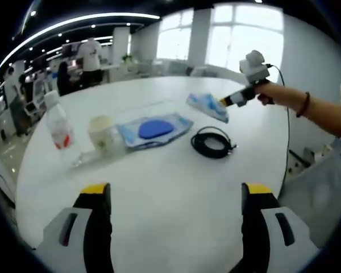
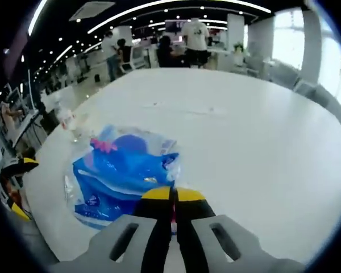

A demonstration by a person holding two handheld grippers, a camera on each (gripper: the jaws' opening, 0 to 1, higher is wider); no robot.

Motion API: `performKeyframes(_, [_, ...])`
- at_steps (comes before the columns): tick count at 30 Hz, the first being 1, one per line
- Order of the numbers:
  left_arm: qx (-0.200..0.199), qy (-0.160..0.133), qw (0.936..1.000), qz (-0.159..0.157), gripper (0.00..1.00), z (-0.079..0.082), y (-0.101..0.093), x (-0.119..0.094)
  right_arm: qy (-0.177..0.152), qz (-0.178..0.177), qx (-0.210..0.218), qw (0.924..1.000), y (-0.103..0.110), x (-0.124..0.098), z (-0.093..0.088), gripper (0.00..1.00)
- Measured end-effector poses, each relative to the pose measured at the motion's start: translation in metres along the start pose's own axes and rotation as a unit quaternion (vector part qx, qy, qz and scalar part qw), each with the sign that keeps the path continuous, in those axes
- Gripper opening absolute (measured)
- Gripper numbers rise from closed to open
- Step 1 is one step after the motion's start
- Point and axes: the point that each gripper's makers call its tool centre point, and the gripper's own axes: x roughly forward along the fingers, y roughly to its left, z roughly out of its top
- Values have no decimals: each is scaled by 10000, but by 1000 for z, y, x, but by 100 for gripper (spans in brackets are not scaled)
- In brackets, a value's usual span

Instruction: Arrange the tabletop items into an orderly group along one side of the table until the central work area is clear of visible clutter.

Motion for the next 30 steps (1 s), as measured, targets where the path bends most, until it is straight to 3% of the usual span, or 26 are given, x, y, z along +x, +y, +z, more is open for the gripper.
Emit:
performKeyframes(7, [-19, 35, 10000, 24, 92, -2, 1, 0, -192, -233, 434, 9986, -31, -5, 7, 1])
performKeyframes(14, [-26, 85, 10000, 15, 92, -5, 2, 2, -221, -501, 443, 9975, -53, -8, 7, 1])
performKeyframes(30, [141, 182, 9997, 55, 92, -10, 3, 5, -83, -893, 630, 9940, -94, 18, 1, 1])
